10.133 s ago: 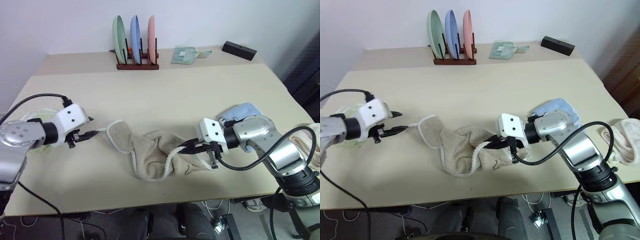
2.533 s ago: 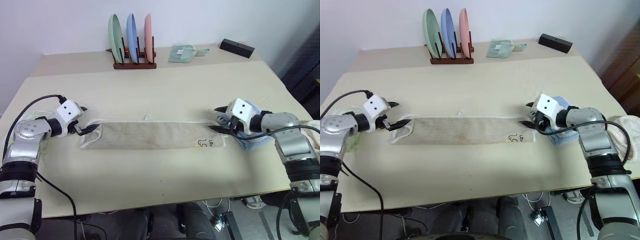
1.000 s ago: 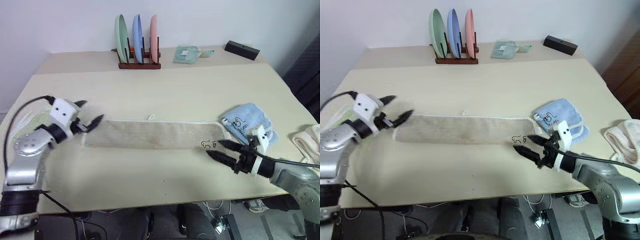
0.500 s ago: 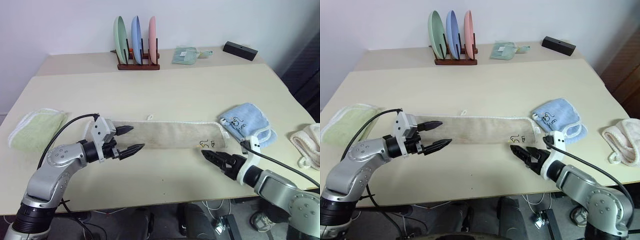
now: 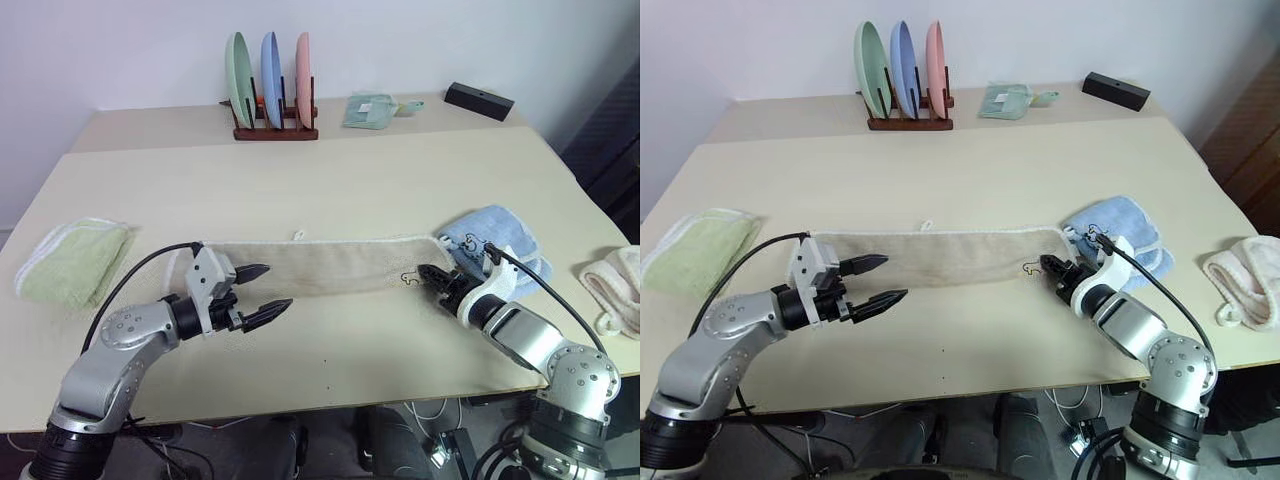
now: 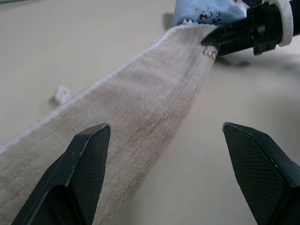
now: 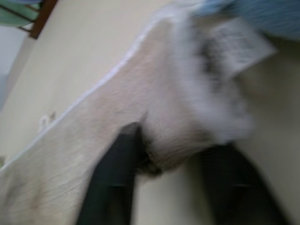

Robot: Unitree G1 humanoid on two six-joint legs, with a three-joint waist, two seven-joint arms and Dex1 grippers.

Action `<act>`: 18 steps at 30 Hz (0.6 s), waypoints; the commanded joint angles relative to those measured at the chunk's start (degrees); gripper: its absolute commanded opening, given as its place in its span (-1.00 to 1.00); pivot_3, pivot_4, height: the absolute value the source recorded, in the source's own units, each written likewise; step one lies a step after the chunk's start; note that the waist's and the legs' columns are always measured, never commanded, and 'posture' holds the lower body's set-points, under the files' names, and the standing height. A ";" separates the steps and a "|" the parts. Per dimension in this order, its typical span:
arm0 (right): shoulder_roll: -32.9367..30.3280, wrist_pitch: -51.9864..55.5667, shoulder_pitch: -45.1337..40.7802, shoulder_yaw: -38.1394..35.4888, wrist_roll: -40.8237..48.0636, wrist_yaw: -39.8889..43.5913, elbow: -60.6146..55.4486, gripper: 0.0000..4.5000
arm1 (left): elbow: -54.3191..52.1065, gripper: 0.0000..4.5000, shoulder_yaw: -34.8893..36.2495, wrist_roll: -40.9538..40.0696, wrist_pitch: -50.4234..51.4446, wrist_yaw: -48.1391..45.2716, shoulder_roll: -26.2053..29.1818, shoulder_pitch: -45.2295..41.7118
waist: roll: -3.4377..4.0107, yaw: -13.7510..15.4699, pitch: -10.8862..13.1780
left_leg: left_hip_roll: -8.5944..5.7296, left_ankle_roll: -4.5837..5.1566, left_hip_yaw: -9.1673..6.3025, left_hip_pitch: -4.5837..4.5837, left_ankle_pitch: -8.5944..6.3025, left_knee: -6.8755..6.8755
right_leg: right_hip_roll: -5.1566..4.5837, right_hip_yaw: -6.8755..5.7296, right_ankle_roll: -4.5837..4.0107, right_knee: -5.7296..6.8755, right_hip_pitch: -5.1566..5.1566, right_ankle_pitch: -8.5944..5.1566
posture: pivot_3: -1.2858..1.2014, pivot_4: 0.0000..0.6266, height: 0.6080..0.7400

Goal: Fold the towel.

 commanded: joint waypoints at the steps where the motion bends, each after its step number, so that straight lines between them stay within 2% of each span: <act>1: -1.79 -1.41 -0.81 -0.20 1.68 -0.38 -1.41 -0.97 | -1.61 0.74 -0.09 0.73 -1.72 0.06 -0.27 0.23 | 0.02 -0.17 -0.01 | 0.00 0.01 0.00 0.01 0.00 0.00 | 0.01 0.00 0.00 0.00 0.00 0.00 | 0.03 -0.52 0.89; 4: -4.81 -1.34 -0.94 1.05 1.57 1.84 -3.67 -0.97 | -0.64 0.74 0.15 1.30 -2.28 -0.19 -0.08 0.50 | 0.05 -0.17 0.00 | 0.01 0.02 0.00 0.00 -0.01 -0.02 | 0.01 0.00 0.00 0.00 -0.02 0.00 | 0.03 -0.52 0.89; 13: -28.65 -5.00 -6.01 19.11 -13.63 28.31 -15.74 -0.97 | 4.35 0.74 2.96 2.41 -4.32 -0.26 1.01 -1.36 | 0.13 -0.18 0.03 | 0.05 0.08 0.00 -0.02 -0.04 -0.01 | 0.04 -0.10 0.01 -0.08 0.01 -0.01 | 0.03 -0.52 0.89; 18: -31.65 -8.49 -15.02 33.56 -23.40 39.15 -16.30 -0.97 | 5.98 0.74 3.59 2.67 -4.81 0.05 0.84 -3.07 | 0.10 -0.19 0.04 | 0.04 0.04 0.01 -0.04 -0.02 -0.01 | 0.00 -0.13 0.01 -0.10 -0.01 -0.01 | 0.03 -0.52 0.89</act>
